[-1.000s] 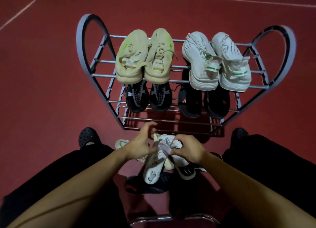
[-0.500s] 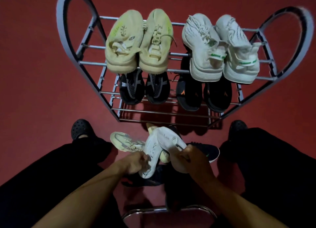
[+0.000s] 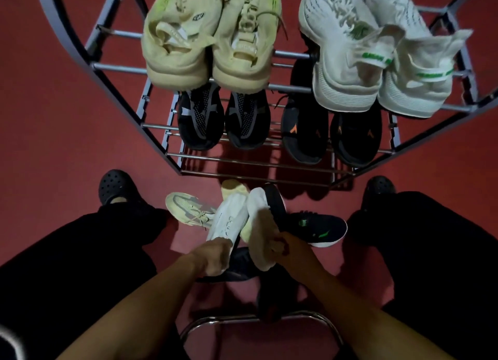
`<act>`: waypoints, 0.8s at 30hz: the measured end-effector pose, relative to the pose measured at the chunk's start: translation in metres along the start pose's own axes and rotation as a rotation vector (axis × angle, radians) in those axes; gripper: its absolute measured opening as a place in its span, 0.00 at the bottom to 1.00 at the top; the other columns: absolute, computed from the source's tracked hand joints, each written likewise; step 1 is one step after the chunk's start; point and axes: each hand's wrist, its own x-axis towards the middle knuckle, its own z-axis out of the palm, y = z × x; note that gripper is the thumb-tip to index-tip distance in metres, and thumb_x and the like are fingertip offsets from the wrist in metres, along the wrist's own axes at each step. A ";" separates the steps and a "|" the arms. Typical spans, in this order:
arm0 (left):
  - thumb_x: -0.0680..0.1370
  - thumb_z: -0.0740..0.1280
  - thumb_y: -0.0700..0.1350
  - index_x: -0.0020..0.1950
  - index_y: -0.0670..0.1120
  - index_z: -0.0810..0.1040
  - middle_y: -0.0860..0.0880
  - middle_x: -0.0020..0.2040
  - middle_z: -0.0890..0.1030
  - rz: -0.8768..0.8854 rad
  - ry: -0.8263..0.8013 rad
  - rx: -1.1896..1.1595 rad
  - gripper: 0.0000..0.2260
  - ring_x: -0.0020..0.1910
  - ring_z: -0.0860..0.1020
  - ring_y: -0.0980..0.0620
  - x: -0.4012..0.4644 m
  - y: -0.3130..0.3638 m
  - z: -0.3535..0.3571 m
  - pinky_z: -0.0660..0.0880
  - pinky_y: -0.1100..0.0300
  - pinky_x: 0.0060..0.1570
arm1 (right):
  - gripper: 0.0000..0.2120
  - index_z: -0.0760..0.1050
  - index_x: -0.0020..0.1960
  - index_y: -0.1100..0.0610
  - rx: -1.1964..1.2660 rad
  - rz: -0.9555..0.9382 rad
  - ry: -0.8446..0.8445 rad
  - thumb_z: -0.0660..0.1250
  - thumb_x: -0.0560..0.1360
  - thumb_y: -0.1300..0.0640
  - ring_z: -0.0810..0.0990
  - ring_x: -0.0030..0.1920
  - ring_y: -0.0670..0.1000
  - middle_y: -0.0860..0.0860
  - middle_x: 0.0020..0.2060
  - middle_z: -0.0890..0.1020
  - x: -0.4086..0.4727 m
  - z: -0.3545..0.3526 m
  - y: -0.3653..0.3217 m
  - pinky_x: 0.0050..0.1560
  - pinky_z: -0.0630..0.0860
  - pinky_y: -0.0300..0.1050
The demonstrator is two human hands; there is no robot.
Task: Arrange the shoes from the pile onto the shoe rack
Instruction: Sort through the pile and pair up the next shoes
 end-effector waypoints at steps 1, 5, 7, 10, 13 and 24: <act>0.84 0.59 0.43 0.44 0.45 0.73 0.45 0.42 0.76 0.015 0.066 0.075 0.10 0.34 0.78 0.51 0.008 -0.005 0.005 0.76 0.63 0.32 | 0.16 0.74 0.61 0.65 -0.025 0.014 -0.020 0.70 0.75 0.65 0.77 0.52 0.54 0.56 0.52 0.78 0.001 0.001 0.003 0.40 0.70 0.23; 0.80 0.63 0.45 0.54 0.42 0.74 0.42 0.52 0.78 0.131 0.167 0.546 0.07 0.46 0.81 0.46 0.030 -0.020 0.010 0.70 0.57 0.39 | 0.20 0.75 0.64 0.59 -0.060 0.065 -0.048 0.72 0.73 0.63 0.77 0.51 0.50 0.52 0.52 0.78 0.013 0.006 0.019 0.36 0.70 0.23; 0.80 0.61 0.45 0.55 0.42 0.76 0.42 0.52 0.80 0.137 0.218 0.668 0.09 0.47 0.82 0.47 0.034 -0.028 0.014 0.74 0.57 0.43 | 0.17 0.76 0.61 0.58 -0.060 0.079 -0.060 0.72 0.73 0.62 0.77 0.49 0.48 0.50 0.49 0.77 0.016 0.007 0.021 0.36 0.70 0.24; 0.76 0.62 0.48 0.56 0.46 0.78 0.45 0.55 0.81 0.100 0.286 0.727 0.12 0.54 0.80 0.43 0.042 -0.040 0.012 0.75 0.52 0.51 | 0.07 0.76 0.42 0.54 -0.048 0.096 -0.087 0.72 0.74 0.63 0.75 0.39 0.44 0.46 0.37 0.75 0.021 0.011 0.027 0.37 0.70 0.27; 0.77 0.60 0.50 0.59 0.49 0.75 0.47 0.57 0.82 0.061 0.325 0.827 0.13 0.57 0.79 0.43 0.046 -0.044 0.014 0.73 0.52 0.55 | 0.08 0.74 0.42 0.56 -0.056 0.082 -0.075 0.72 0.74 0.62 0.75 0.40 0.42 0.46 0.37 0.76 0.021 0.014 0.032 0.40 0.70 0.28; 0.75 0.68 0.49 0.58 0.48 0.73 0.45 0.58 0.80 0.146 -0.020 0.734 0.14 0.55 0.79 0.43 0.043 -0.050 -0.002 0.70 0.58 0.47 | 0.08 0.78 0.51 0.52 -0.287 -0.058 -0.069 0.70 0.75 0.49 0.77 0.49 0.50 0.46 0.47 0.71 0.011 0.014 0.012 0.51 0.76 0.46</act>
